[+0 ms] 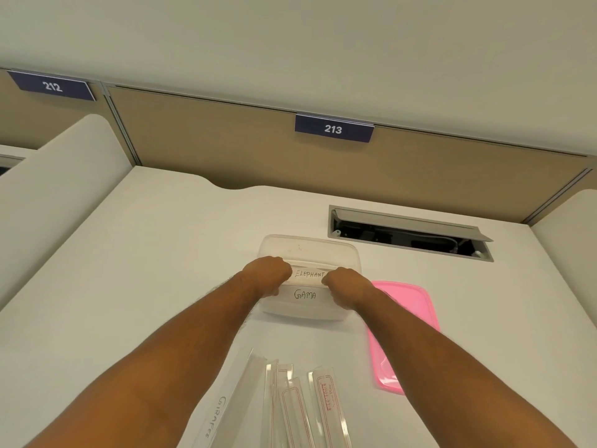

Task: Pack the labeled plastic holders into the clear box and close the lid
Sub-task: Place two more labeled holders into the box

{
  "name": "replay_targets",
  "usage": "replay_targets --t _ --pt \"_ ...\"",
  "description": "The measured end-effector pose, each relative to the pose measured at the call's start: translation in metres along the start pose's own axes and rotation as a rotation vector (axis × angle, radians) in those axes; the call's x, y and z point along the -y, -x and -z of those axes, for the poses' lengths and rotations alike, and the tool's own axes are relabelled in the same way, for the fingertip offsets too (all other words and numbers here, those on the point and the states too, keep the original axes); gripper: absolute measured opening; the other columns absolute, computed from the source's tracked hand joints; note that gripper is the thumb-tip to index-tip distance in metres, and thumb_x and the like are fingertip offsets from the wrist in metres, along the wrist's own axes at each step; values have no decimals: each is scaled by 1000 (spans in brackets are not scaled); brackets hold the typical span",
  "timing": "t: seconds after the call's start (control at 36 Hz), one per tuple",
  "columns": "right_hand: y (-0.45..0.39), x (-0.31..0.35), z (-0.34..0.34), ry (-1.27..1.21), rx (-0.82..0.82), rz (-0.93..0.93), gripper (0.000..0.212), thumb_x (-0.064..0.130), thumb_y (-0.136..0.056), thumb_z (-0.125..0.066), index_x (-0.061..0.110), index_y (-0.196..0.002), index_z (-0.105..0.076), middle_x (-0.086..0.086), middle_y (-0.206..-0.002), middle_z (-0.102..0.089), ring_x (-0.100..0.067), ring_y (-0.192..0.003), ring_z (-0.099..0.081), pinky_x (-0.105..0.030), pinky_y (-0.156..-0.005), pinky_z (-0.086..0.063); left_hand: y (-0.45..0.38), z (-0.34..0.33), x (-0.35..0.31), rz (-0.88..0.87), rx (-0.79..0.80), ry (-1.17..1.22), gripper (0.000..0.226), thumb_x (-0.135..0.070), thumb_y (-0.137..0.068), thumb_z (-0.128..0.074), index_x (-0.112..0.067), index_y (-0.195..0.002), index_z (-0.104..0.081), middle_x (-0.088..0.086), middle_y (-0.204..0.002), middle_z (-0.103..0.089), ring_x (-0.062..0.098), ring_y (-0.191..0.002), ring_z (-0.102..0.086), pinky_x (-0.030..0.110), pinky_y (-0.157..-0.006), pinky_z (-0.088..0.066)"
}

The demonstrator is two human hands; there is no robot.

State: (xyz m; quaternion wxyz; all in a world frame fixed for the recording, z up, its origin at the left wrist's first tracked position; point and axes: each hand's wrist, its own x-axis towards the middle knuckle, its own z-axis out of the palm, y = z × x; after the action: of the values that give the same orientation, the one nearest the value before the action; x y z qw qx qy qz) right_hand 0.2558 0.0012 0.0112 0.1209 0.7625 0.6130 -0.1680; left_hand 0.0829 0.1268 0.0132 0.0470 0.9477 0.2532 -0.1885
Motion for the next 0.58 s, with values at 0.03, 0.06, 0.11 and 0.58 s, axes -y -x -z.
replay_targets --t 0.03,0.06,0.11,0.58 --pt "-1 0 0 -8 4 -5 35 -7 -86 -44 8 -111 -64 -12 -112 -65 -31 -103 -62 -34 -82 -52 -1 0 0 -1 2 6 37 -10 -83 -73 -8 -118 -61 13 -116 -63 34 -103 -63 42 -84 -54" --pt "-1 0 0 -13 6 -9 36 -7 -85 -43 7 -111 -64 -13 -111 -65 -32 -102 -62 -33 -80 -52 -1 0 0 -2 5 14 37 -9 -83 -73 -8 -117 -62 13 -116 -63 33 -102 -63 42 -84 -54" --pt "-2 0 1 -19 7 -10 37 -7 -86 -43 7 -112 -65 -13 -111 -65 -32 -102 -62 -33 -80 -52 -3 0 1 -2 11 25 37 -9 -81 -75 -7 -116 -62 13 -115 -63 34 -102 -63 41 -83 -54" --pt "-3 -3 4 -35 15 -3 39 2 -89 -51 12 -124 -64 -9 -123 -64 -29 -112 -60 -39 -95 -51 -7 -2 5 -2 -8 100 43 -20 -84 -76 -12 -123 -60 11 -119 -61 32 -106 -61 40 -86 -51"
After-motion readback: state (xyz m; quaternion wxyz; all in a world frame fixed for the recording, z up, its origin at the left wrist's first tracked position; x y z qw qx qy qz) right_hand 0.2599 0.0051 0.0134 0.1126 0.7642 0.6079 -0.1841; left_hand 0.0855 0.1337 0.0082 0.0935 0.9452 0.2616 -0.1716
